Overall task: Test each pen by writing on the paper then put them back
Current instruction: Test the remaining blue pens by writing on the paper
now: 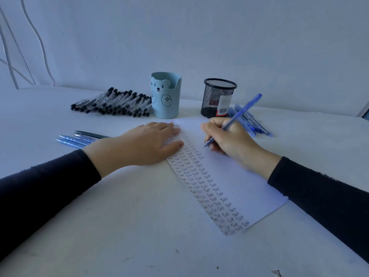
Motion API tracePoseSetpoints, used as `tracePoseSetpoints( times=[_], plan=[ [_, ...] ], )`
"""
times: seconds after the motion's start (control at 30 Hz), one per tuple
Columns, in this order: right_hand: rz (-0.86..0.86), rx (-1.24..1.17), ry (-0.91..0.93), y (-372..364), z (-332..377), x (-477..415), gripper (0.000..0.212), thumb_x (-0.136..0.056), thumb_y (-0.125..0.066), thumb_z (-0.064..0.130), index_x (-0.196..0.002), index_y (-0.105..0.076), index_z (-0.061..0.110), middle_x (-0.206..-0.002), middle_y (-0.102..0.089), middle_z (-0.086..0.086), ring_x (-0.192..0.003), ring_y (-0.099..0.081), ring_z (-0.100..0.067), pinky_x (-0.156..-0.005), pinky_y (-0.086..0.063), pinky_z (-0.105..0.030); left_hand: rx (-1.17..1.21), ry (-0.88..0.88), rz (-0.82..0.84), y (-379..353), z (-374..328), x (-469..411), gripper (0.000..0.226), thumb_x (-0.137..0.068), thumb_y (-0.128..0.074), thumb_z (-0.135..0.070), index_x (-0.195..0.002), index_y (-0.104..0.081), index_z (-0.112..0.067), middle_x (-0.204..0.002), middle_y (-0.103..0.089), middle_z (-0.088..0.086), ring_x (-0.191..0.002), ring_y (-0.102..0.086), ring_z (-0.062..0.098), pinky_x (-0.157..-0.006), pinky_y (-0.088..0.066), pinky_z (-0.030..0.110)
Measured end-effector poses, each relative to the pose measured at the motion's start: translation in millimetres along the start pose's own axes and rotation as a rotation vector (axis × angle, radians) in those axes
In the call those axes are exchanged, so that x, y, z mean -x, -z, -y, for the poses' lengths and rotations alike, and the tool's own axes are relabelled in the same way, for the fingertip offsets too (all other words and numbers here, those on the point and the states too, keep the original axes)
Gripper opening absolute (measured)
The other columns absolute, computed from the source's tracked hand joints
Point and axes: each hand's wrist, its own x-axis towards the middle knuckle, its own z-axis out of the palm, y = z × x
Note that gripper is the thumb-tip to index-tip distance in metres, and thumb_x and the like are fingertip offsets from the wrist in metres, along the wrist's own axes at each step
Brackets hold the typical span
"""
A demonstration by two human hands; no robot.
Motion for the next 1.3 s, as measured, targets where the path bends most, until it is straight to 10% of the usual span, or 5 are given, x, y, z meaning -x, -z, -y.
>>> tracePoseSetpoints(
  times=[0.2, 0.33, 0.57, 1.03, 1.3],
  plan=[
    [0.050, -0.368, -0.181, 13.5, 15.4, -6.6, 0.036, -0.098, -0.049, 0.048, -0.091, -0.052, 0.013, -0.037, -0.034, 0.000, -0.032, -0.021, -0.011, -0.039, -0.013, -0.016, 0.000, 0.005, 0.004, 0.5, 0.3, 0.6, 0.065, -0.095, -0.024, -0.063, -0.153, -0.021, -0.033, -0.161, -0.016, -0.008, -0.146, -0.018, 0.015, -0.119, -0.016, 0.033],
    [-0.001, -0.547, -0.214, 18.9, 13.6, -10.1, 0.036, -0.103, -0.039, 0.044, -0.092, -0.054, 0.013, -0.041, -0.042, -0.001, -0.034, -0.029, -0.012, -0.036, -0.025, -0.018, -0.005, 0.008, 0.015, 1.4, -0.6, 1.6, 0.066, -0.095, -0.023, -0.064, -0.153, -0.021, -0.034, -0.161, -0.015, -0.010, -0.147, -0.017, 0.013, -0.118, -0.015, 0.032],
    [0.187, -0.770, -0.162, 24.1, 19.1, -11.1, 0.028, -0.104, -0.040, 0.018, -0.124, -0.057, 0.006, -0.104, -0.074, -0.011, -0.095, -0.070, -0.020, -0.090, -0.056, -0.030, -0.005, 0.003, 0.009, 0.5, 0.0, 0.6, 0.066, -0.094, -0.024, -0.064, -0.152, -0.022, -0.034, -0.161, -0.015, -0.010, -0.146, -0.017, 0.012, -0.117, -0.013, 0.028],
    [0.151, -0.864, -0.116, 52.0, 24.8, -17.3, 0.017, -0.103, -0.043, 0.015, -0.106, -0.060, 0.019, -0.119, -0.070, -0.010, -0.109, -0.068, -0.024, -0.103, -0.049, -0.044, 0.027, -0.012, -0.019, -3.3, 7.4, -0.1, 0.116, -0.055, 0.010, -0.093, -0.151, -0.023, -0.038, -0.160, -0.016, -0.015, -0.145, -0.017, 0.008, -0.116, -0.013, 0.025],
    [-0.075, -0.880, 0.000, 91.7, 28.3, -31.6, 0.009, -0.097, -0.055, 0.019, -0.099, -0.063, 0.022, -0.107, -0.071, -0.002, -0.095, -0.066, -0.016, -0.082, -0.054, -0.029, 0.013, -0.021, -0.018, -5.2, 8.7, -2.0, 0.108, -0.060, 0.006, -0.090, -0.151, -0.021, -0.038, -0.160, -0.015, -0.015, -0.146, -0.017, 0.008, -0.116, -0.012, 0.026]
  ],
)
